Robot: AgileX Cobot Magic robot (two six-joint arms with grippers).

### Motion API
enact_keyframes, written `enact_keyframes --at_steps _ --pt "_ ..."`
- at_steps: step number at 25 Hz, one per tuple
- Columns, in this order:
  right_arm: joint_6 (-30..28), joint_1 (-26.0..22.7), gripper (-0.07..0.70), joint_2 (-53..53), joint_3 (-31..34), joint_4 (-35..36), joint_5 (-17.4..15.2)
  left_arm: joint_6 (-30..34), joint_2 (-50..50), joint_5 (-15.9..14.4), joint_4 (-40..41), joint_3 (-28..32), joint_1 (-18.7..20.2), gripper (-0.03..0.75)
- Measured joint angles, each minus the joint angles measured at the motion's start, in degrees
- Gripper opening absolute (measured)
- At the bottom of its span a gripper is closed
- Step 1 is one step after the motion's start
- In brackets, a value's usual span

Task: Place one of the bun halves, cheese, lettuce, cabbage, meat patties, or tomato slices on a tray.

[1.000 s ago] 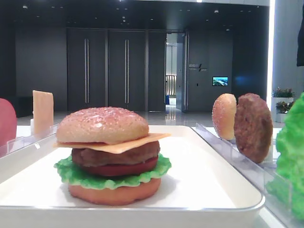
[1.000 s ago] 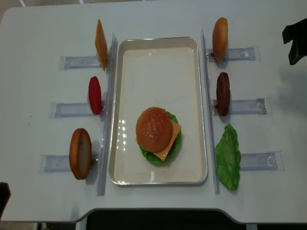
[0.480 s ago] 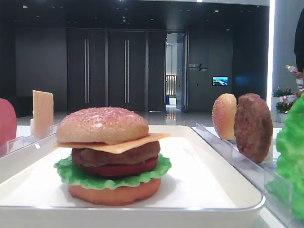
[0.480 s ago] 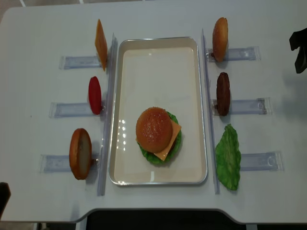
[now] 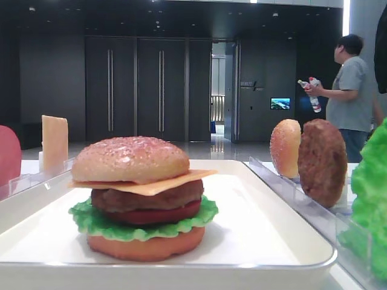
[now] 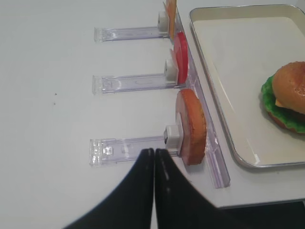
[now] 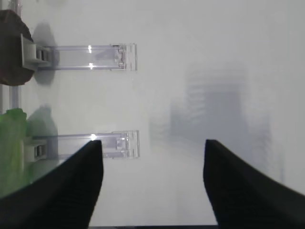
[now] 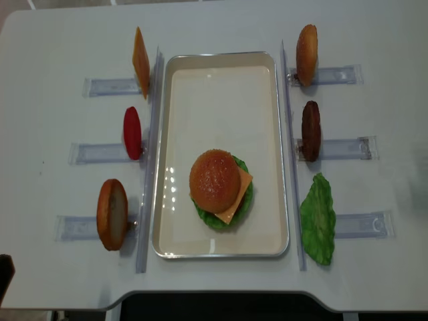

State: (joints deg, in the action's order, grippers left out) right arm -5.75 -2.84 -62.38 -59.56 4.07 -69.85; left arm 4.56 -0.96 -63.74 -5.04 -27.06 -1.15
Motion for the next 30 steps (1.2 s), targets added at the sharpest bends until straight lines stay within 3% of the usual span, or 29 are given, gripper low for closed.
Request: enact_keyframes --at_steps 7,17,30 --pt "1.91 0.0 0.437 18.66 12.14 0.05 -0.16 0.0 0.0 0.0 0.0 0.0 0.0 -0.007" --pt "2.06 0.0 0.437 40.72 23.59 -0.75 -0.29 0.0 0.0 0.0 0.0 0.0 0.0 -0.007" --pt "2.08 0.0 0.437 59.76 29.28 -1.97 2.5 0.0 0.0 0.0 0.0 0.0 0.0 -0.007"
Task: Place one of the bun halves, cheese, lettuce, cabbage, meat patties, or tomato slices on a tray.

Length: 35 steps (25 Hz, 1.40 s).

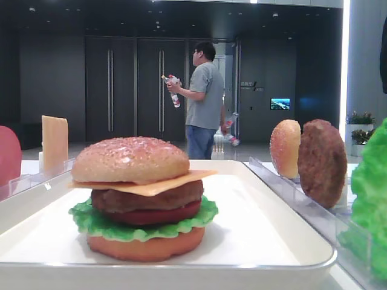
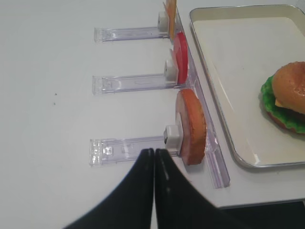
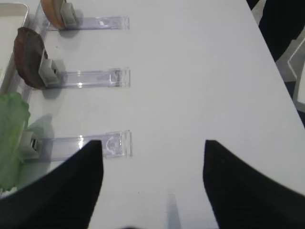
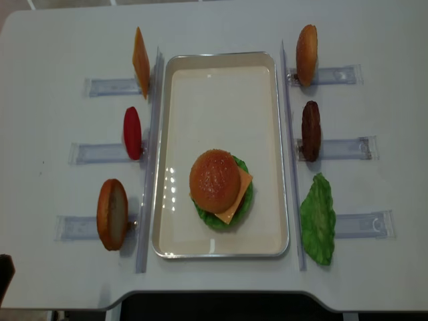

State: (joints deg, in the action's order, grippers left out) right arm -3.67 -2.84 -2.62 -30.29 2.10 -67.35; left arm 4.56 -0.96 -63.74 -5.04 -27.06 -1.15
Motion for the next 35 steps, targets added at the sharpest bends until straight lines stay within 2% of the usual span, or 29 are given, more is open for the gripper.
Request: enact_keyframes --at_steps 10,14,35 --pt "0.0 0.0 0.437 3.09 0.18 -0.91 0.91 0.0 0.0 0.0 0.0 0.0 0.0 -0.007" --pt "0.0 0.0 0.437 3.09 0.71 -0.91 2.34 0.0 0.0 0.0 0.0 0.0 0.0 -0.007" --pt "0.0 0.0 0.437 3.09 1.29 -0.91 2.38 0.0 0.0 0.0 0.0 0.0 0.0 -0.007"
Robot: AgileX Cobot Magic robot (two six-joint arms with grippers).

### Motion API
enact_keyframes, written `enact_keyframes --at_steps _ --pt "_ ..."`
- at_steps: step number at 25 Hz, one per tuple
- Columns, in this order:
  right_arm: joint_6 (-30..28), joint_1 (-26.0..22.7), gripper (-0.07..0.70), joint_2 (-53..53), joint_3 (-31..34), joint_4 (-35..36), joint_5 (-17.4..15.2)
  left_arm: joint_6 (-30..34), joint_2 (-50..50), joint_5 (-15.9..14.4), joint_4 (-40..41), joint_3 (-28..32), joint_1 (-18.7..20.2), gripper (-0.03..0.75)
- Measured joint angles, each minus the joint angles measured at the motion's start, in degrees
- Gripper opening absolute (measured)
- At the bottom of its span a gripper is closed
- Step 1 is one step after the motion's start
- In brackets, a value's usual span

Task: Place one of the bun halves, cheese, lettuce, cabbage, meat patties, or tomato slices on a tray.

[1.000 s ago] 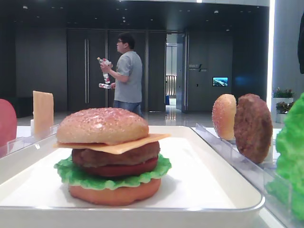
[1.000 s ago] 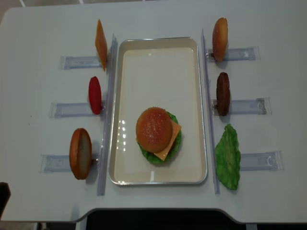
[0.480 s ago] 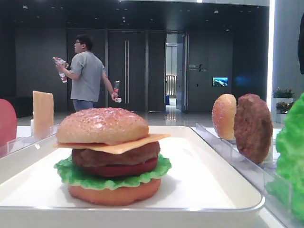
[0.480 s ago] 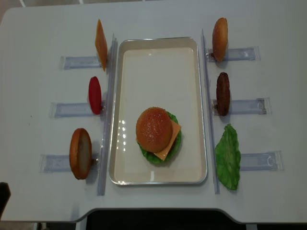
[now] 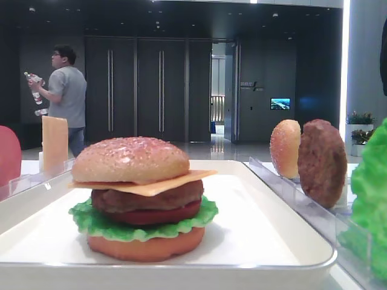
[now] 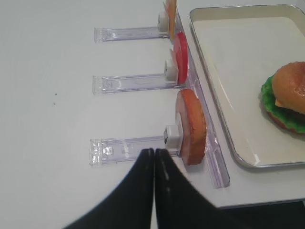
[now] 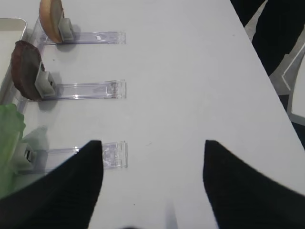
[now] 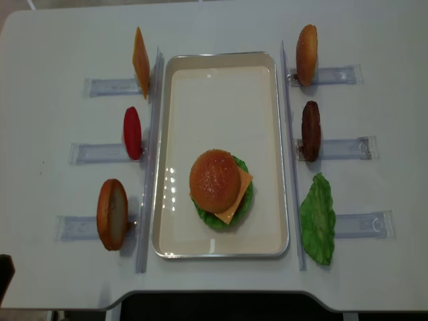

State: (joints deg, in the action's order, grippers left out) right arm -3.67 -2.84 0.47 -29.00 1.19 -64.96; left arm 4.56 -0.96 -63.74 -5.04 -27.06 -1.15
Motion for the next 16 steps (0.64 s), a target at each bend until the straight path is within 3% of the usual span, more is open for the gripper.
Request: enact_keyframes --at_steps 16 --pt "0.0 0.0 0.437 0.0 0.0 0.0 0.0 0.0 0.0 0.0 0.0 0.0 0.0 -0.007"
